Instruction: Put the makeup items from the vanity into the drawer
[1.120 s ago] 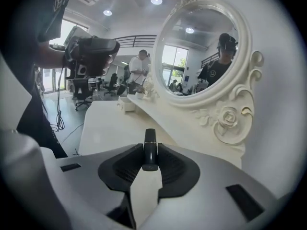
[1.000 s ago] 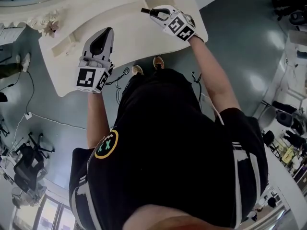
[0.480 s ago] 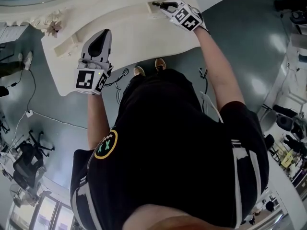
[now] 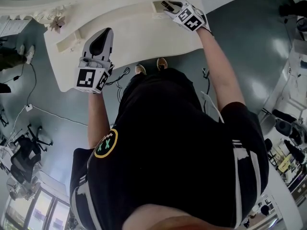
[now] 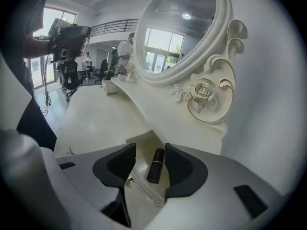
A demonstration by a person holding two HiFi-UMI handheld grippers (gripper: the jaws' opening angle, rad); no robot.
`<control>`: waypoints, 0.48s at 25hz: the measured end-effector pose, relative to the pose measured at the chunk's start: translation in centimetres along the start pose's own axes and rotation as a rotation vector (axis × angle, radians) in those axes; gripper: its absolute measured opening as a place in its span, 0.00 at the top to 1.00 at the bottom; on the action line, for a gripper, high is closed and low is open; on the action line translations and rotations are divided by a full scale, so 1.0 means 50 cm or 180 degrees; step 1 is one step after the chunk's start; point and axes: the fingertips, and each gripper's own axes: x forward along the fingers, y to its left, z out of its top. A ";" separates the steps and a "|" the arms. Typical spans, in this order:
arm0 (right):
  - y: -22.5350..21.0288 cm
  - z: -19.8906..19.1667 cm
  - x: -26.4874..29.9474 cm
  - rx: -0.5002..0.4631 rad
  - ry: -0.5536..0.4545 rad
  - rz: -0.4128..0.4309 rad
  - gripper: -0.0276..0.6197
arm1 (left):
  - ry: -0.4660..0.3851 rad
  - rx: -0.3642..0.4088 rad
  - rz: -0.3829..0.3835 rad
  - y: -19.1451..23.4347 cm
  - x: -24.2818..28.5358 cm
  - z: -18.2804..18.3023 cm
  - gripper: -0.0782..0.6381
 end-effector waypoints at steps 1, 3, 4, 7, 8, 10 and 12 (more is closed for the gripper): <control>-0.001 -0.003 -0.002 -0.0002 0.0009 -0.0007 0.63 | 0.0007 0.0003 -0.0012 0.000 0.001 -0.001 0.86; -0.004 -0.009 -0.010 0.0046 -0.0002 -0.0041 0.62 | 0.0020 0.0006 -0.0035 -0.002 0.002 -0.003 0.86; -0.007 -0.010 -0.015 0.0082 -0.0024 -0.0065 0.62 | 0.0024 0.0007 -0.0042 -0.004 0.003 -0.003 0.86; -0.017 -0.005 -0.038 0.0144 -0.0103 -0.0152 0.62 | 0.0023 0.0014 -0.0065 -0.011 0.009 -0.002 0.86; -0.020 0.002 -0.047 0.0157 -0.0154 -0.0188 0.62 | 0.0019 0.0018 -0.0072 -0.012 0.012 -0.002 0.86; -0.021 0.032 -0.073 0.0204 -0.0339 -0.0265 0.63 | 0.0008 0.0028 -0.0074 -0.011 0.015 0.000 0.86; -0.011 0.078 -0.109 0.0286 -0.0628 -0.0333 0.66 | -0.0001 0.0035 -0.0060 -0.009 0.018 0.002 0.86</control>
